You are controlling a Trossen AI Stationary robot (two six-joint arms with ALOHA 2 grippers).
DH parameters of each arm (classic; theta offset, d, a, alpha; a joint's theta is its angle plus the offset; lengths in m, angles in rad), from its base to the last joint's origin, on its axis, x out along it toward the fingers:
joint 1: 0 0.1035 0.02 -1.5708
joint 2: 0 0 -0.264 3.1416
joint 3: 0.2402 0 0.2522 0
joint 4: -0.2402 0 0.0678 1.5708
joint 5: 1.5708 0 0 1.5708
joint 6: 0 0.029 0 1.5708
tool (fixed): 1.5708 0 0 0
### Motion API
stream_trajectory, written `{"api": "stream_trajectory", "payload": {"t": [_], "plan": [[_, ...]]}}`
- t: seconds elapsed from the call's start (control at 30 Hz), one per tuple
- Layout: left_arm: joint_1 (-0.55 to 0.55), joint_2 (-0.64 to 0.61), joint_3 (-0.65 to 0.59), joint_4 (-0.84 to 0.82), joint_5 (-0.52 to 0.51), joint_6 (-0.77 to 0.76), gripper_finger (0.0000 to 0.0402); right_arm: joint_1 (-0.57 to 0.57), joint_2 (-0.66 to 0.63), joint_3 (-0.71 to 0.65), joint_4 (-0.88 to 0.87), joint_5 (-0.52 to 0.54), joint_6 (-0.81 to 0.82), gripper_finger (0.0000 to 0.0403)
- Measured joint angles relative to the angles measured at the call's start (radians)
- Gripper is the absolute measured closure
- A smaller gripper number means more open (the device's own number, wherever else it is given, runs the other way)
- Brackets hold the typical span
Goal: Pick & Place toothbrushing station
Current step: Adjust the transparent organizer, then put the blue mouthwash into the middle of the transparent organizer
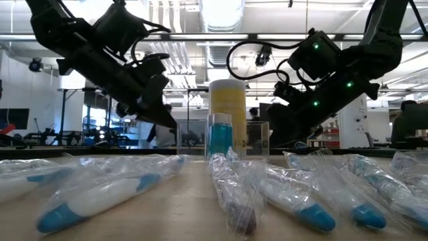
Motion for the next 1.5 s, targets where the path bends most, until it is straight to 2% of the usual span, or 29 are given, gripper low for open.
{"api": "stream_trajectory", "payload": {"t": [0.37,0.5,0.63,0.87,1.03,1.13,1.27,1.37,1.5], "plan": [[0.02,0.0,-0.001,-0.003,0.023,0.018,0.0394,0.014,-0.001,0.005,-0.007,-0.015,-0.017,0.0374],[0.014,-0.004,-0.002,-0.01,-0.012,0.052,0.0394,0.016,-0.031,0.003,-0.044,-0.004,-0.019,0.0374],[0.0,-0.044,-0.016,-0.012,-0.074,0.075,0.0394,0.015,-0.131,0.003,-0.166,0.015,-0.019,0.0374],[-0.026,-0.192,-0.074,-0.026,-0.075,0.099,0.0394,0.056,-0.42,0.002,-0.467,-0.004,-0.018,0.0374],[-0.072,-0.318,-0.142,-0.02,-0.028,0.124,0.0394,0.162,-0.622,0.007,-0.609,-0.192,0.056,0.0374],[-0.097,-0.381,-0.185,-0.016,-0.022,0.123,0.0394,0.278,-0.659,0.01,-0.628,-0.266,0.101,0.0374],[-0.116,-0.433,-0.228,-0.016,-0.022,0.123,0.0394,0.46,-0.615,0.038,-0.693,-0.287,0.164,0.0374],[-0.119,-0.456,-0.251,-0.013,-0.018,0.116,0.0394,0.574,-0.551,0.121,-0.912,-0.286,0.264,0.0374],[-0.119,-0.461,-0.26,-0.013,-0.002,0.104,0.0394,0.664,-0.472,0.254,-1.173,-0.286,0.508,0.0374]]}}
